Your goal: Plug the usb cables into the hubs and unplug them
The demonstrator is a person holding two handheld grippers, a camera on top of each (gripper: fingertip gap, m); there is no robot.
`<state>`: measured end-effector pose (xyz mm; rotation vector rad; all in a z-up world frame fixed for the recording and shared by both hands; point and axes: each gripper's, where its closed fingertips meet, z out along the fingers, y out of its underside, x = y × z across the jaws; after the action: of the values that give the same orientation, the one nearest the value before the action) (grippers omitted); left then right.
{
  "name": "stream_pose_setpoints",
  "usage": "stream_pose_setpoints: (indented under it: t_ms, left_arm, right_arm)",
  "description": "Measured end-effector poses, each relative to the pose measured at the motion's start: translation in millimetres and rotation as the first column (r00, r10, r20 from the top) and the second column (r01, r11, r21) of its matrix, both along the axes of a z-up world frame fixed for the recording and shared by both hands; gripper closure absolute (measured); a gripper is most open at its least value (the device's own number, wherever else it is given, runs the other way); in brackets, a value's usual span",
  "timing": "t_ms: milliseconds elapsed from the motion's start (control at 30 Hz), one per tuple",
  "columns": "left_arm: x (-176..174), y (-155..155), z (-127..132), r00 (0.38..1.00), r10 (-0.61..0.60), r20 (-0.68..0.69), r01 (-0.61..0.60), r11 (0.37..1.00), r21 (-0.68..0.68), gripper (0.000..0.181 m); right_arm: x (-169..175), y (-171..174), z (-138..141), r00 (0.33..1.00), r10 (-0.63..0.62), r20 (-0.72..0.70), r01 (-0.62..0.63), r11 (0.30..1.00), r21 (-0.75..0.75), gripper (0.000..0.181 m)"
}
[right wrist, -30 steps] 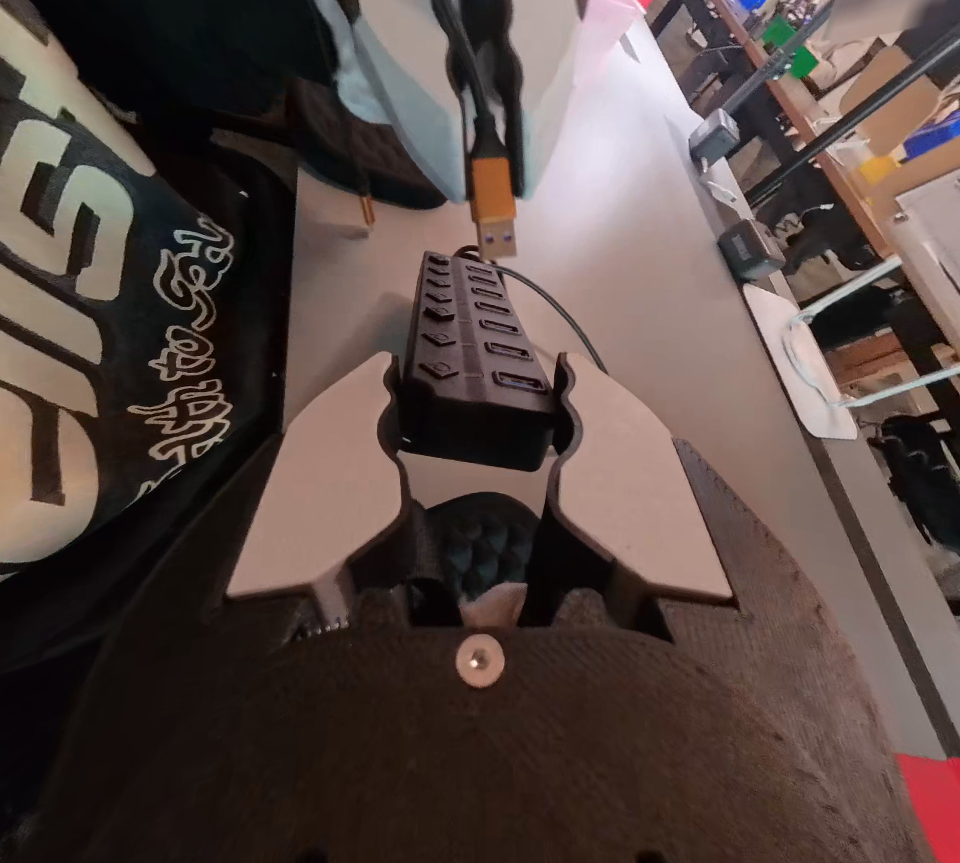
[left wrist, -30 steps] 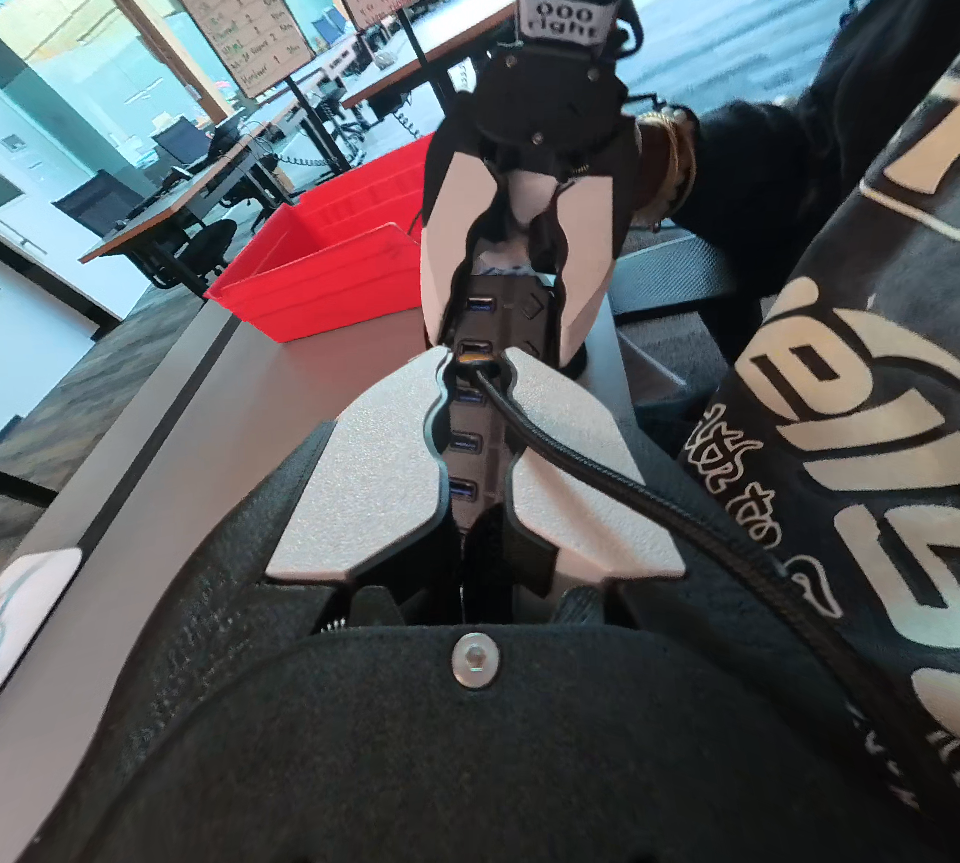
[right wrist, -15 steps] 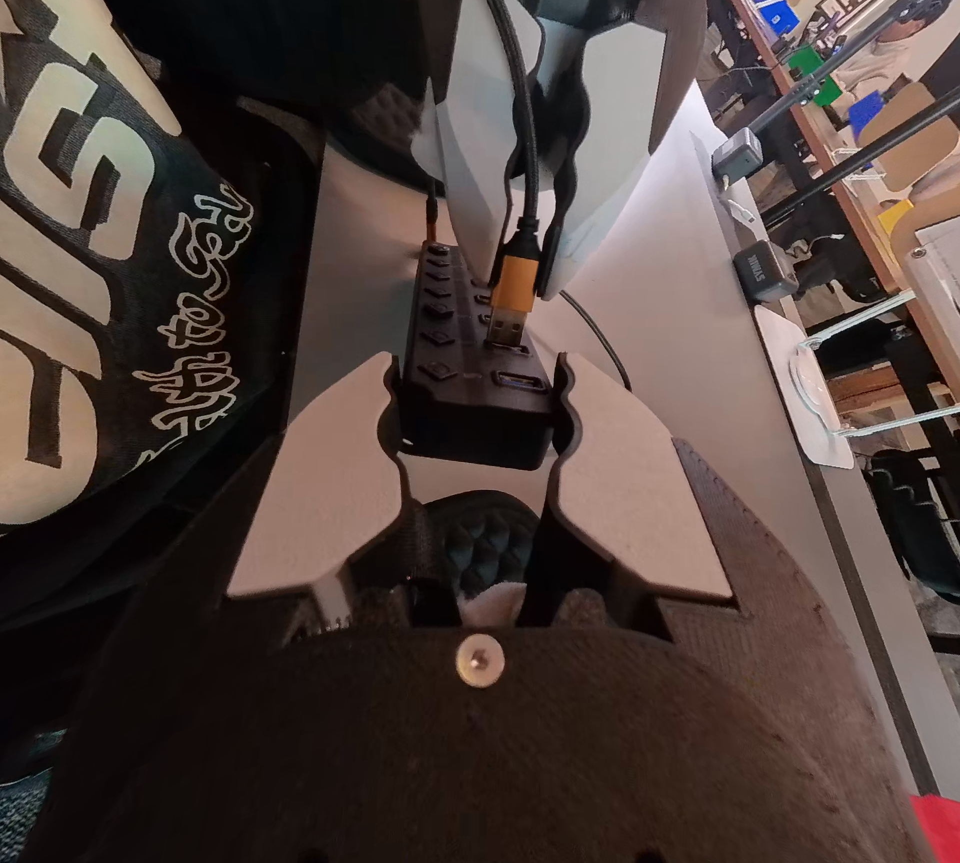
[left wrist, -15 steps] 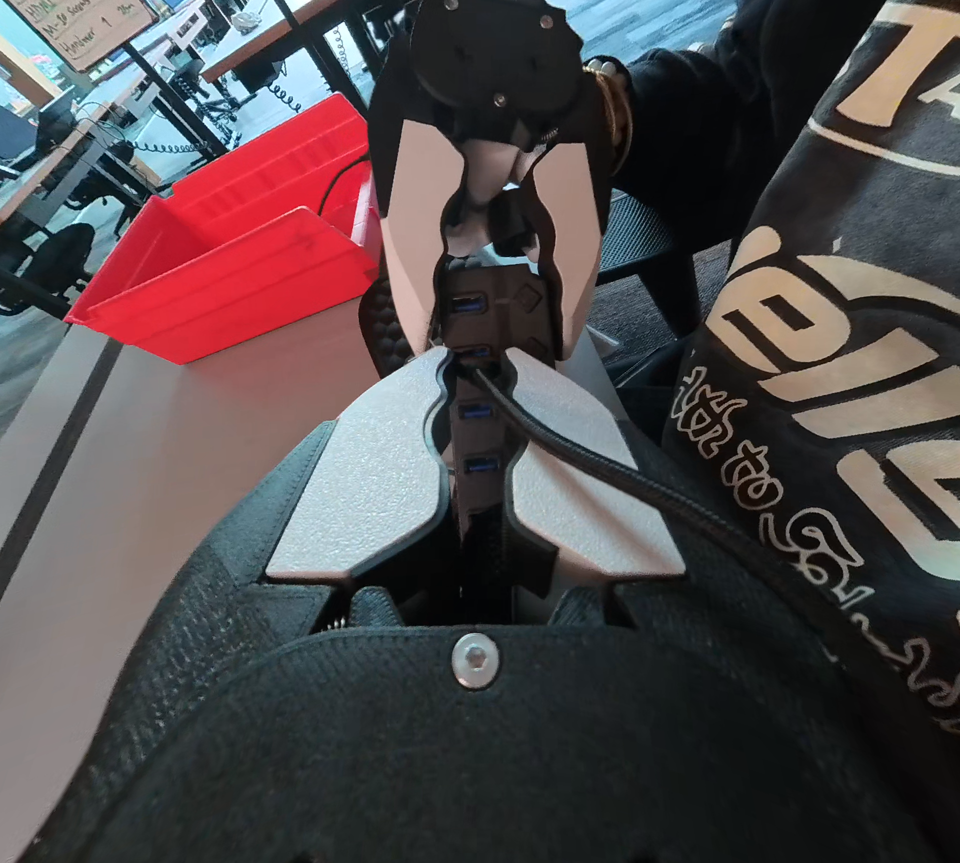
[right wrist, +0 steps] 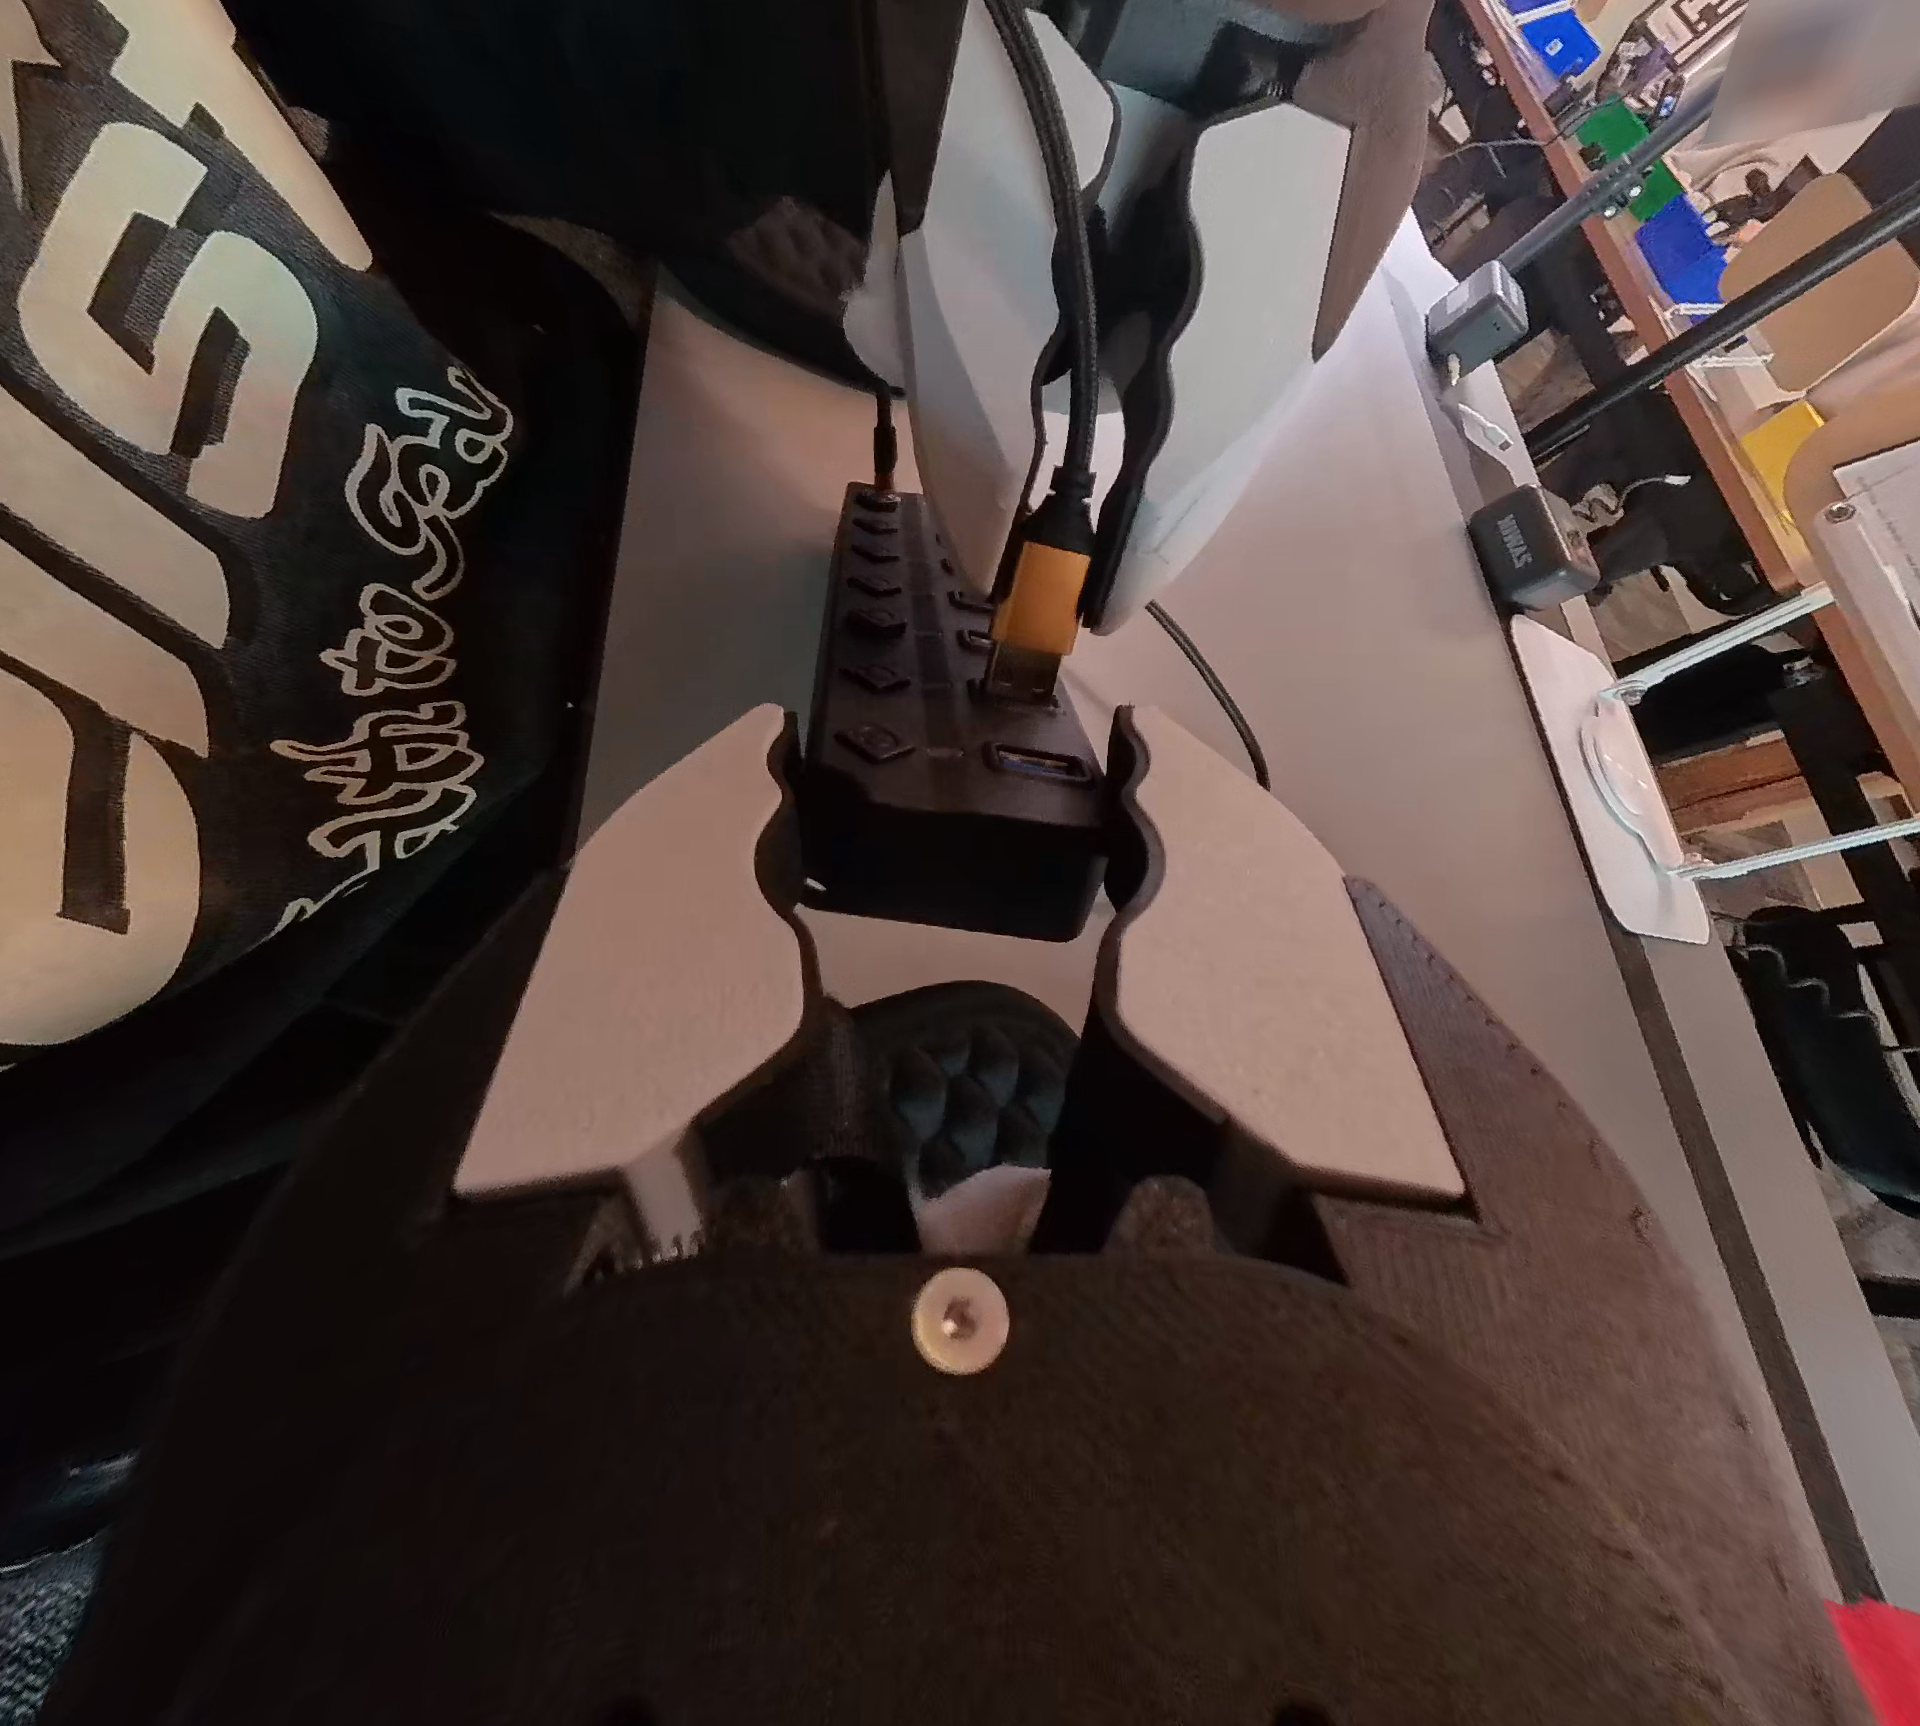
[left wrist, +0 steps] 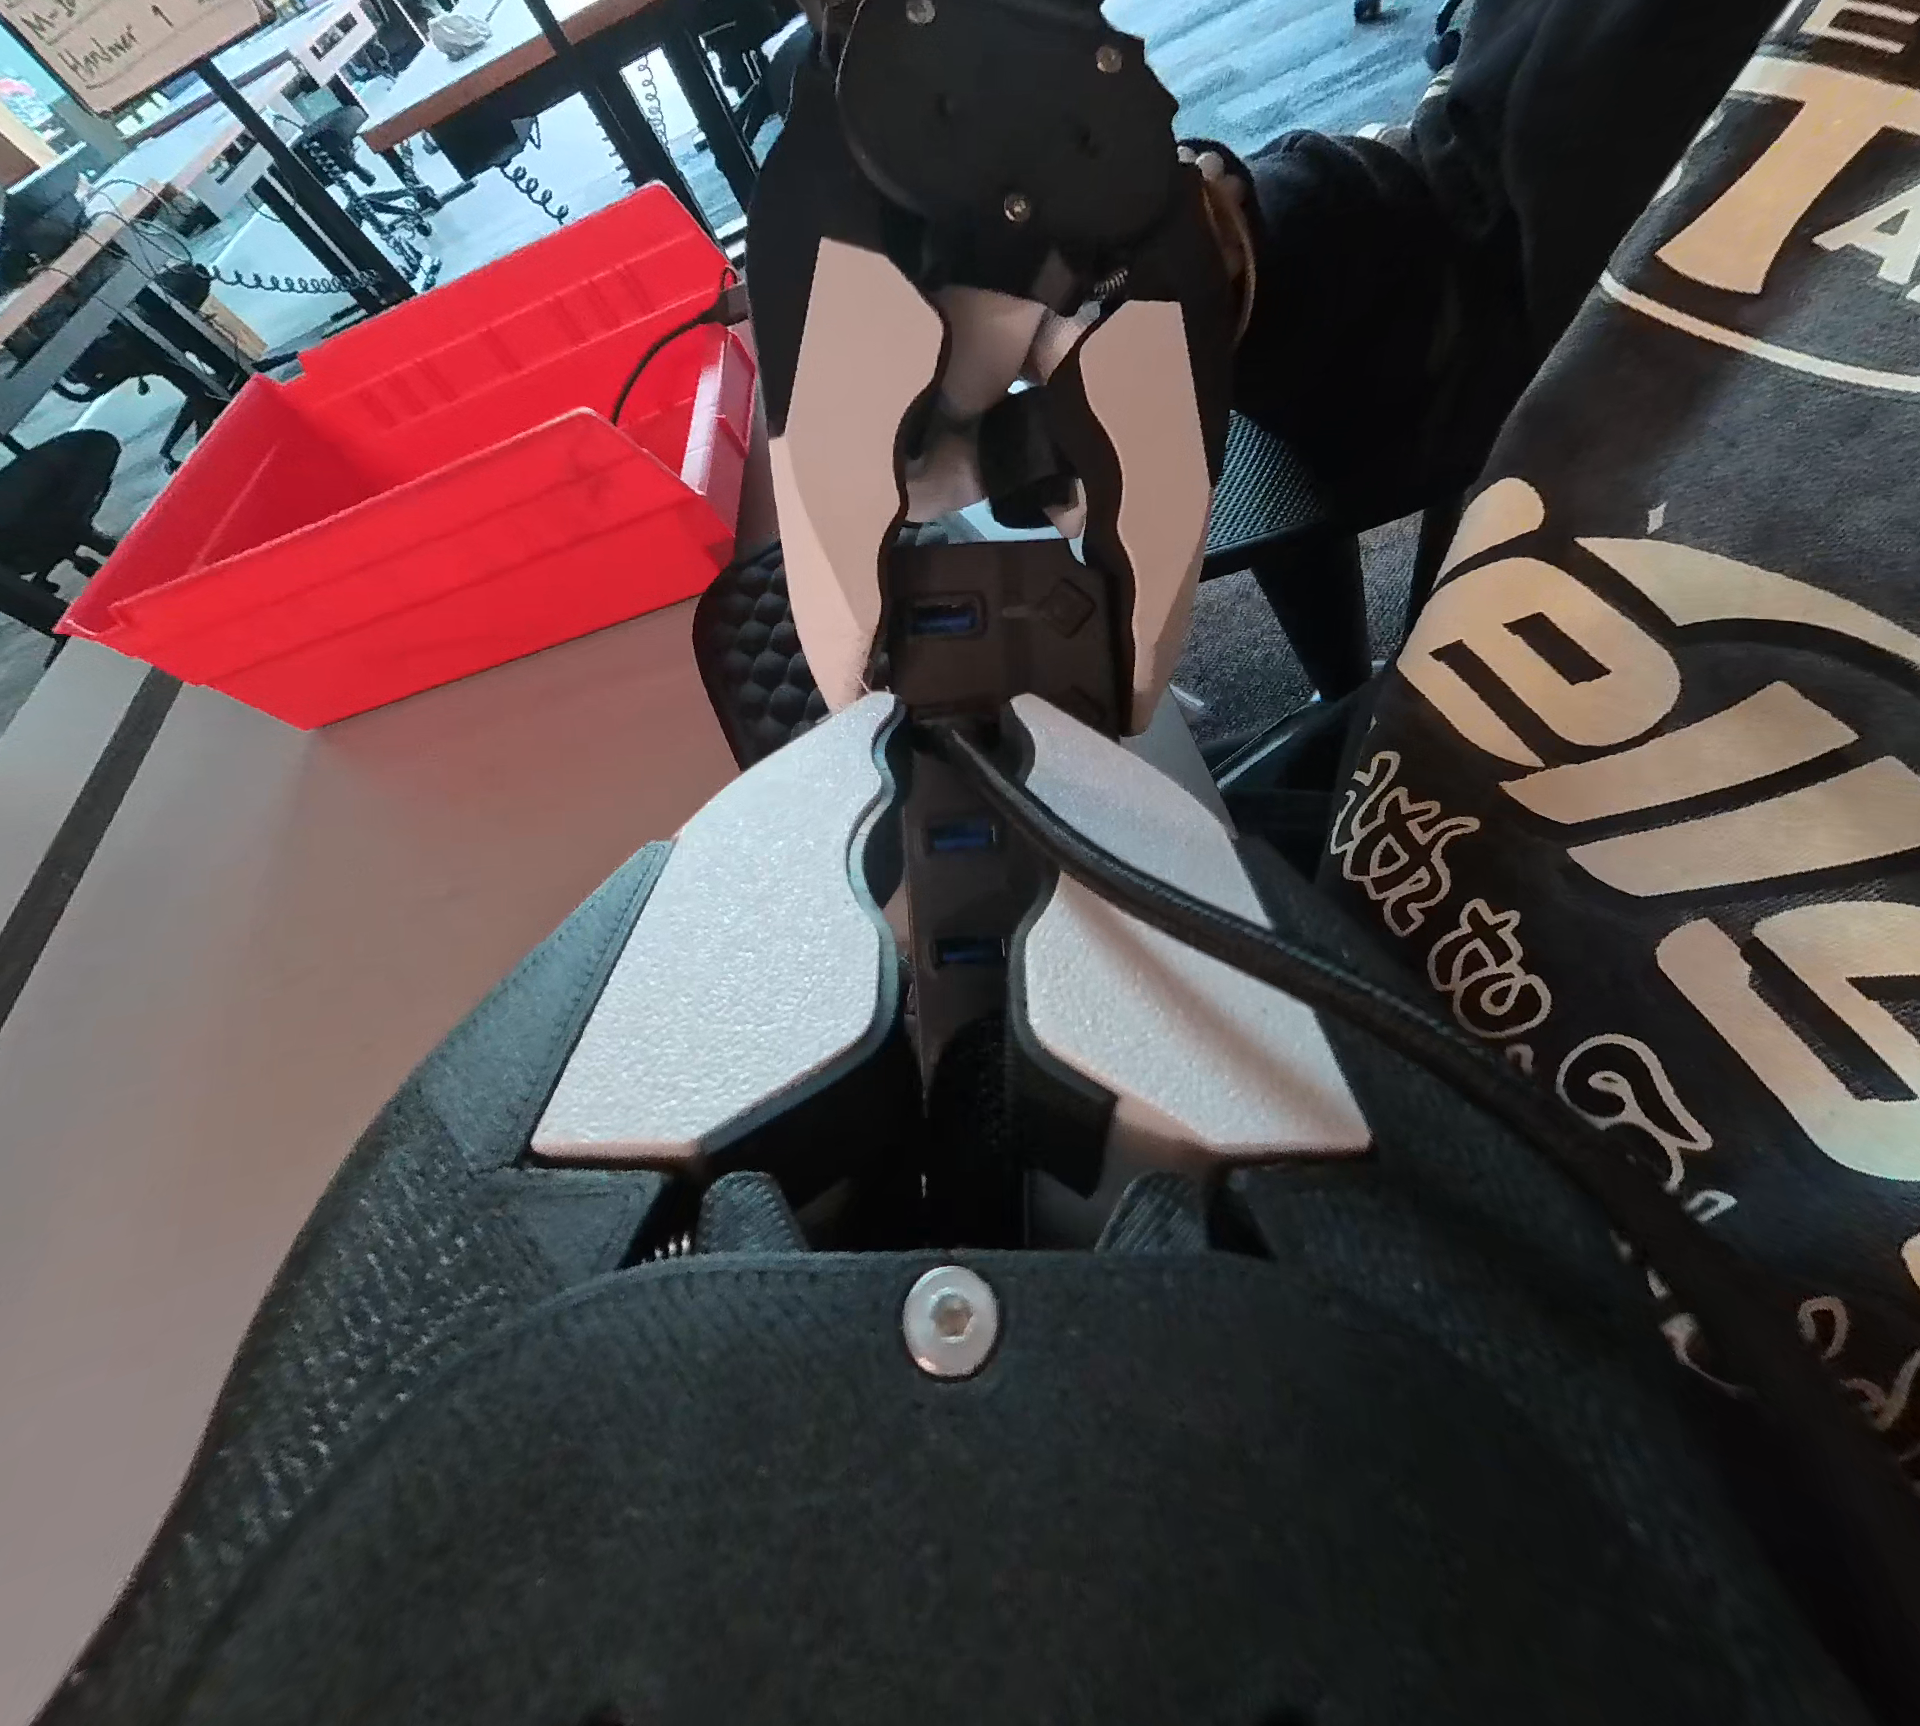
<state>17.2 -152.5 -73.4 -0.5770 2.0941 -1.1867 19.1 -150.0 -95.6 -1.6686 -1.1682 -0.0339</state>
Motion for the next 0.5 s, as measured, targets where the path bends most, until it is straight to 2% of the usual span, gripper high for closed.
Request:
stream_pose_setpoints:
  t_ms: [33, 267, 500]
  left_arm:
    - [-0.2, 0.1, 0.1, 1.000, 0.003, -0.011, -0.003, 1.000, 0.001, 0.166]
    - [0.7, 1.9, 0.1, 0.997, -0.036, -0.073, 0.033, 0.999, -0.038, 0.165]
    - [-0.4, 0.0, -1.4, 0.994, -0.048, -0.096, 0.048, 0.999, -0.004, 0.165]
  right_arm:
    - [-0.6, 0.2, 0.6, 1.000, 0.003, -0.009, -0.003, 1.000, 0.002, 0.125]
    - [-2.0, 1.4, 3.4, 0.998, 0.015, -0.061, -0.015, 1.000, 0.003, 0.125]
    - [-8.4, 1.0, 8.1, 0.997, 0.015, -0.079, -0.015, 1.000, 0.006, 0.126]
